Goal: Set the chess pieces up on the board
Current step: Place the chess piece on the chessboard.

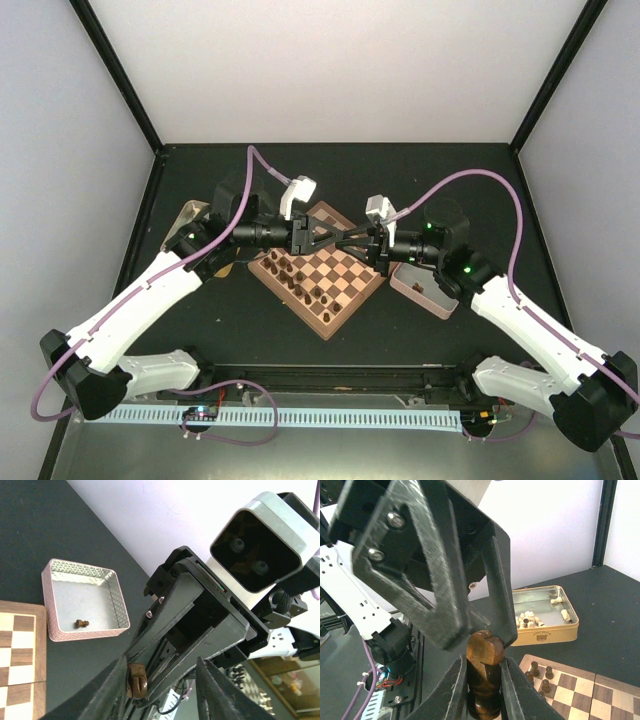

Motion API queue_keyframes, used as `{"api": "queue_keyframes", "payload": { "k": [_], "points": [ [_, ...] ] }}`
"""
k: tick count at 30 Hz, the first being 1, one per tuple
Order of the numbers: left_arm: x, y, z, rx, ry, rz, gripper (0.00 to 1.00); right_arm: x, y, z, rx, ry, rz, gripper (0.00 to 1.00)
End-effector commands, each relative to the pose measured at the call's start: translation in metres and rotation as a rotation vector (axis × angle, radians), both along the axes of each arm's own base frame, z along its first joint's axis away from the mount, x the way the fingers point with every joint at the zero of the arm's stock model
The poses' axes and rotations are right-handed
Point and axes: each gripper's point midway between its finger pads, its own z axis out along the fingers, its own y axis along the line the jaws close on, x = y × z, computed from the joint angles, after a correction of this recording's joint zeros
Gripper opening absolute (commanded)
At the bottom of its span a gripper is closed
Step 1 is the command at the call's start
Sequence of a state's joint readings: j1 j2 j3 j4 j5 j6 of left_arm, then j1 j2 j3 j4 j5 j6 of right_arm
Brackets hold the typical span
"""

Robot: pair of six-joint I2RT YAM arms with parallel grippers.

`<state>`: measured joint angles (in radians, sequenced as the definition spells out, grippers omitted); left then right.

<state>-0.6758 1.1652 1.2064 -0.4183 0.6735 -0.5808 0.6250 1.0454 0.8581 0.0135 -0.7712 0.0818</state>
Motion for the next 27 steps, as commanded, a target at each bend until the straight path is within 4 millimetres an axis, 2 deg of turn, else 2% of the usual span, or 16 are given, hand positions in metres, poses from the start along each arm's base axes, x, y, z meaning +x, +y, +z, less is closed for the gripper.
{"api": "queue_keyframes", "payload": {
  "k": [1, 5, 12, 14, 18, 22, 27],
  "points": [
    [0.0, -0.003, 0.002, -0.029, 0.024, -0.022, 0.27, -0.004, 0.003, 0.012, 0.014, -0.056, 0.027, 0.16],
    [0.0, -0.002, -0.003, -0.008, 0.018, -0.02, 0.23, -0.002, 0.005, 0.013, 0.016, -0.057, 0.027, 0.16],
    [-0.001, -0.002, -0.009, 0.017, 0.009, -0.04, 0.08, 0.002, 0.006, 0.012, 0.022, -0.046, 0.012, 0.16],
    [-0.002, -0.002, -0.012, 0.026, 0.01, -0.048, 0.08, 0.003, 0.006, 0.011, 0.021, -0.041, 0.005, 0.16],
    [-0.004, -0.002, -0.021, 0.051, 0.027, -0.064, 0.14, 0.006, 0.006, 0.009, 0.021, -0.028, -0.007, 0.17],
    [-0.004, -0.004, -0.028, 0.063, 0.046, -0.076, 0.14, 0.008, 0.006, 0.007, 0.02, -0.022, -0.012, 0.16],
    [-0.005, -0.006, -0.03, 0.068, 0.051, -0.093, 0.02, 0.008, 0.006, 0.004, 0.015, -0.017, -0.015, 0.15]
  ]
}}
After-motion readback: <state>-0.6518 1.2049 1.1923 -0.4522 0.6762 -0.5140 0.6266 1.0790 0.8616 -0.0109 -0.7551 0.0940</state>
